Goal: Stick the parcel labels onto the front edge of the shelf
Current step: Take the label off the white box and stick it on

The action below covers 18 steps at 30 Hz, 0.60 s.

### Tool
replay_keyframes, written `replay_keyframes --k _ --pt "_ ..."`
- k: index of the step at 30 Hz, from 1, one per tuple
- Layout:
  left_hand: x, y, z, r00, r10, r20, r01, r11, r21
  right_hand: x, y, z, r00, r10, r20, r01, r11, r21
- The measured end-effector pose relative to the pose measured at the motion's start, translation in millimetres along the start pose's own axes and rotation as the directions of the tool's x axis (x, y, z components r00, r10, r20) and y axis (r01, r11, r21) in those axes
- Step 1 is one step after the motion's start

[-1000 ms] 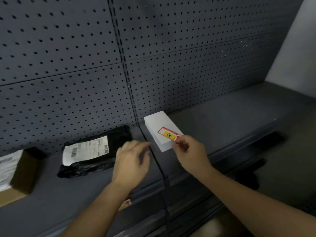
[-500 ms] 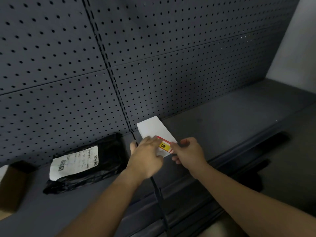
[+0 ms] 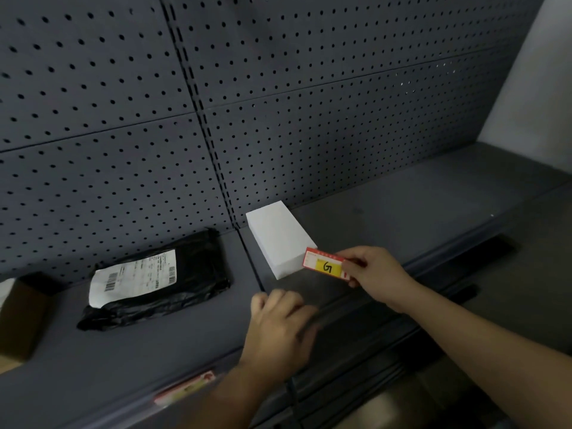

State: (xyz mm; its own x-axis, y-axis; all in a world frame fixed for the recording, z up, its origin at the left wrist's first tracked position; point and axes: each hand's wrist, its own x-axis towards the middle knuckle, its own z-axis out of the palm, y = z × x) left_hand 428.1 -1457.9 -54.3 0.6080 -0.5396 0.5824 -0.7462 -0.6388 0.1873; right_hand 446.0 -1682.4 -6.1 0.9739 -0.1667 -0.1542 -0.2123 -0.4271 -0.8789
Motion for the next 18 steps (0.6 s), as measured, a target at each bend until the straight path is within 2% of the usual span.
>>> replay_keyframes --k 2,6,13,18 --pt "-8 2 7 0.997 0.074 0.000 -0.074 0.995 0.070 -3 4 -4 0.999 -0.025 0.042 0.027 0.998 -0.054" --pt "-17 0 18 0.991 0.136 0.002 -0.134 0.969 0.209 -10 7 -7 0.993 -0.091 0.072 0.101 0.983 -0.155" --pt "-24 3 35 0.986 0.163 -0.033 -0.143 0.933 0.331 -17 7 -8 0.973 -0.210 0.094 0.227 0.945 -0.237" --pt "-25 12 46 0.981 0.160 -0.112 -0.108 0.923 0.370 -18 12 -10 0.964 -0.239 0.116 0.262 0.931 -0.255"
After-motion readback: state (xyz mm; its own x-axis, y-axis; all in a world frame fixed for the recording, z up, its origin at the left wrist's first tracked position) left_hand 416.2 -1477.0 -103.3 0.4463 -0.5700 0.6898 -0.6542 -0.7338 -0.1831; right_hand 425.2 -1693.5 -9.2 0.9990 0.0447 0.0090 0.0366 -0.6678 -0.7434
